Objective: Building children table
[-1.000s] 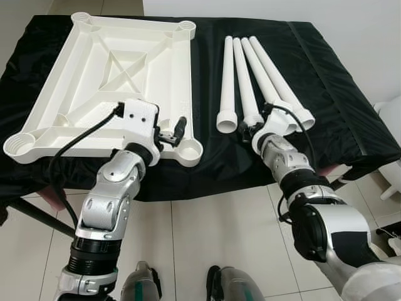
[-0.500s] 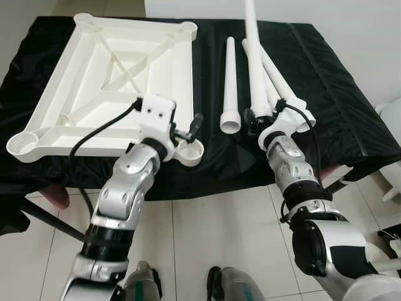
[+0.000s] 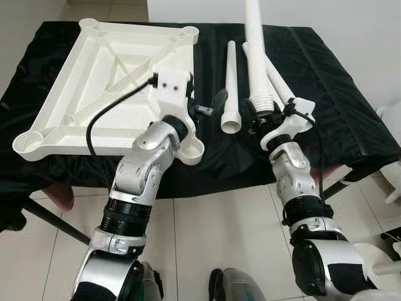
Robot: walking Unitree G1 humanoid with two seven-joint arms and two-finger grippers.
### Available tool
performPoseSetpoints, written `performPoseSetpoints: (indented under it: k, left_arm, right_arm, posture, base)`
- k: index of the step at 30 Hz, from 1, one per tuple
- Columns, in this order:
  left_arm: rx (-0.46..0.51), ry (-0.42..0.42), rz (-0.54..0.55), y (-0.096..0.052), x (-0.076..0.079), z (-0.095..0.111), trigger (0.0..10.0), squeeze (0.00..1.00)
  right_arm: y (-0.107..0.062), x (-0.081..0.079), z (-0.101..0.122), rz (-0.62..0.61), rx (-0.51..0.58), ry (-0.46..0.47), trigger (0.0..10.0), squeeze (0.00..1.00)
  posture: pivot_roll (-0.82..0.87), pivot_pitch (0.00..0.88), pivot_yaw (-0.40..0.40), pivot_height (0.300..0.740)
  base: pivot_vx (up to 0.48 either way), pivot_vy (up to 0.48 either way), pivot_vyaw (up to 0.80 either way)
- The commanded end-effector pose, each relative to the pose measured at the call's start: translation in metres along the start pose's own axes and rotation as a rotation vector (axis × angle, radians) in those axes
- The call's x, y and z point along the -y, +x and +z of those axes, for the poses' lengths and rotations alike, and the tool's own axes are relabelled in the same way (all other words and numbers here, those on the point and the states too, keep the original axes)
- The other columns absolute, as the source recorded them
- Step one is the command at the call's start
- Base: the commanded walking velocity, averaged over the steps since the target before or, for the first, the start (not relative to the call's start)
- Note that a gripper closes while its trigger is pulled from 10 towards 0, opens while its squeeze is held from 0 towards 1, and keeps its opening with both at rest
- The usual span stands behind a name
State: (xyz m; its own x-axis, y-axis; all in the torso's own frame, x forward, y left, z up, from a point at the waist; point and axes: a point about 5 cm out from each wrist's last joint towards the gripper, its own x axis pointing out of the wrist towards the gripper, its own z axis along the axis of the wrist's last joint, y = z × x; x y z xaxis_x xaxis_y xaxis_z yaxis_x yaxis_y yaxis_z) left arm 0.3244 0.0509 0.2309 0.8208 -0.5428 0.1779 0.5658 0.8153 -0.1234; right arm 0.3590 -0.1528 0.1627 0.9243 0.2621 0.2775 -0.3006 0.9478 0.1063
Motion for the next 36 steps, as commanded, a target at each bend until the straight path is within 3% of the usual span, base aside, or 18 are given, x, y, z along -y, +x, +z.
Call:
performPoseSetpoints:
  k: [1,6,12,19,24,26,31,35,36]
  left_arm:
    - [-0.002,-0.025,-0.171,0.008,0.011,0.002,10.0,0.00]
    - [-0.031,-0.130,-0.280,0.029,0.020,0.016,10.0,0.00]
    - [-0.062,-0.115,-0.313,0.037,0.025,0.019,10.0,0.00]
    - [-0.108,-0.187,-0.345,0.046,0.028,0.020,10.0,0.00]
    - [-0.165,-0.283,-0.314,0.057,0.023,0.022,10.0,0.00]
    - [-0.177,-0.357,-0.286,0.065,0.017,0.033,10.0,0.00]
    - [-0.179,-0.373,-0.274,0.068,0.014,0.039,10.0,0.00]
    - [-0.140,-0.419,-0.227,0.077,-0.003,0.072,10.0,0.00]
    - [-0.140,-0.419,-0.227,0.077,-0.003,0.072,10.0,0.00]
  right_arm:
    - [-0.003,-0.007,0.008,0.071,0.068,-0.008,10.0,0.00]
    - [-0.011,-0.026,0.011,0.253,0.119,-0.076,10.0,0.00]
    - [-0.013,-0.031,0.012,0.299,0.136,-0.097,10.0,0.00]
    - [-0.016,-0.035,0.012,0.347,0.140,-0.142,10.0,0.00]
    - [-0.021,-0.037,0.011,0.385,0.139,-0.189,10.0,0.00]
    - [-0.026,-0.038,0.007,0.404,0.126,-0.214,10.0,0.00]
    - [-0.028,-0.039,0.005,0.413,0.119,-0.223,10.0,0.00]
    - [-0.037,-0.039,-0.006,0.424,0.084,-0.249,10.0,0.00]
    - [-0.037,-0.039,-0.006,0.424,0.084,-0.249,10.0,0.00]
  posture:
    - [-0.05,0.000,-0.004,0.740]
    - [-0.05,0.000,0.003,0.740]
    - [-0.06,0.000,0.007,0.740]
    - [-0.06,0.000,0.013,0.740]
    - [-0.07,0.000,0.019,0.740]
    - [-0.07,0.000,0.018,0.740]
    - [-0.07,0.000,0.018,0.740]
    - [-0.06,0.000,0.024,0.740]
    - [-0.06,0.000,0.024,0.740]
  base:
    - [0.000,0.000,0.00]
    - [0.000,0.000,0.00]
    - [0.000,0.000,0.00]
    - [0.000,0.000,0.00]
    - [0.000,0.000,0.00]
    - [0.000,0.000,0.00]
    - [0.000,0.000,0.00]
    - [0.000,0.000,0.00]
    - [0.000,0.000,0.00]
